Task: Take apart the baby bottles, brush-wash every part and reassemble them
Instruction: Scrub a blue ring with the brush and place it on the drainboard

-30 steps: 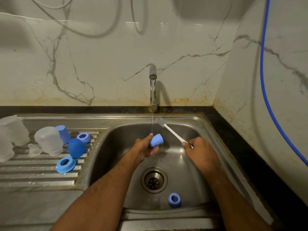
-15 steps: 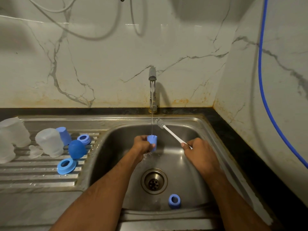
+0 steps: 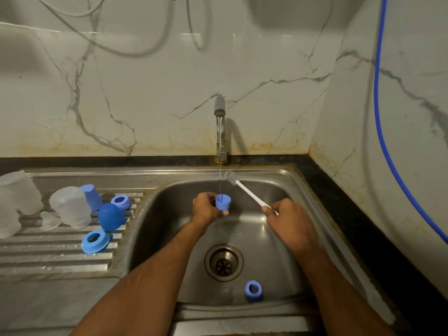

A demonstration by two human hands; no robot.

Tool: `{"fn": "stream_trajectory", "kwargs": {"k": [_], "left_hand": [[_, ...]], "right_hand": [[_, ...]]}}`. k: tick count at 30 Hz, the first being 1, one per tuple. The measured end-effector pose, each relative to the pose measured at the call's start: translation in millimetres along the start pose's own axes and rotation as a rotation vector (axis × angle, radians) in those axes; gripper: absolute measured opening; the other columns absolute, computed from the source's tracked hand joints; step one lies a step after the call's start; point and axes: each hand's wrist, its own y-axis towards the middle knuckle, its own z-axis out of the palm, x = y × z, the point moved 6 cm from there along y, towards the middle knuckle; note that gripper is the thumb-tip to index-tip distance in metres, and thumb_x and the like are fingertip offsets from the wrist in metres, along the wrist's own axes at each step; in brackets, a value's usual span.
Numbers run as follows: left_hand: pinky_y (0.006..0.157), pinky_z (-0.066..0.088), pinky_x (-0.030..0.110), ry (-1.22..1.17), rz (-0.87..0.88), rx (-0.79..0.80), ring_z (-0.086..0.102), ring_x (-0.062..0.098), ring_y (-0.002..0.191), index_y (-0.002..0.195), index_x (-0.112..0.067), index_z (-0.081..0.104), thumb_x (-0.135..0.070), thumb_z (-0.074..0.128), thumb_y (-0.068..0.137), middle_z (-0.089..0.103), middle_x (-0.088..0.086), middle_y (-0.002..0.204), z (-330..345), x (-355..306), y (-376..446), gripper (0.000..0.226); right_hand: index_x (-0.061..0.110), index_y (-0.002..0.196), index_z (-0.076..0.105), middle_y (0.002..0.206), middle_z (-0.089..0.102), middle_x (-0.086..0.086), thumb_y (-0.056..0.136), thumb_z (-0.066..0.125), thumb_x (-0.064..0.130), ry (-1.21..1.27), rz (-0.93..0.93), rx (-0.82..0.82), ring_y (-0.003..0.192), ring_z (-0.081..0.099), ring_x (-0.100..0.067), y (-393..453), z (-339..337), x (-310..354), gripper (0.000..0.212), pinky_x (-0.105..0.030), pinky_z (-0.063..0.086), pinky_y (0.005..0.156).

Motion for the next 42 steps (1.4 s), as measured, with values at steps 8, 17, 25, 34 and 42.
{"fn": "stream_trajectory", "kwargs": {"k": [8,17,25,34,42], "left_hand": [[0.079,0.048,0.022,-0.011,0.03,-0.038,0.061,0.013,0.093,0.116,-0.005,0.065,-0.004,0.087,0.073,0.065,0.002,0.104,5,-6,-4,0.048],[0.079,0.053,0.028,-0.024,-0.01,-0.057,0.064,0.018,0.095,0.116,-0.006,0.066,-0.011,0.088,0.074,0.069,0.009,0.109,-3,9,-9,0.048],[0.091,0.059,0.037,0.063,-0.006,-0.03,0.065,0.019,0.104,0.114,-0.012,0.07,-0.021,0.093,0.068,0.069,0.005,0.114,-17,-25,-26,0.052],[0.096,0.055,0.038,0.07,0.035,-0.163,0.063,0.022,0.109,0.108,-0.018,0.057,-0.017,0.089,0.072,0.066,0.006,0.114,-93,-47,-60,0.048],[0.091,0.056,0.031,0.027,0.182,-0.31,0.064,0.017,0.103,0.111,-0.015,0.063,-0.009,0.085,0.075,0.068,0.002,0.11,-169,-51,-101,0.043]], "right_hand": [[0.02,0.086,0.07,0.071,0.063,0.003,0.101,0.058,0.043,-0.002,-0.012,0.005,0.07,0.063,-0.013,-2,1,1,0.03,-0.029,0.051,0.068],[0.018,0.105,0.072,0.085,0.066,0.002,0.102,0.057,0.043,-0.053,0.031,0.042,0.074,0.06,-0.01,-15,-2,-1,0.03,-0.026,0.046,0.066],[0.02,0.111,0.065,0.089,0.056,0.005,0.1,0.058,0.048,-0.311,0.035,0.156,0.079,0.055,-0.013,-39,-10,4,0.031,-0.028,0.044,0.07],[0.022,0.098,0.07,0.075,0.059,0.008,0.099,0.057,0.048,-0.293,-0.061,0.105,0.067,0.059,-0.01,-82,-21,45,0.028,-0.029,0.047,0.059],[0.02,0.091,0.065,0.08,0.064,0.002,0.1,0.054,0.048,-0.198,-0.145,-0.005,0.076,0.064,-0.021,-119,-30,88,0.031,-0.041,0.058,0.071]]}}
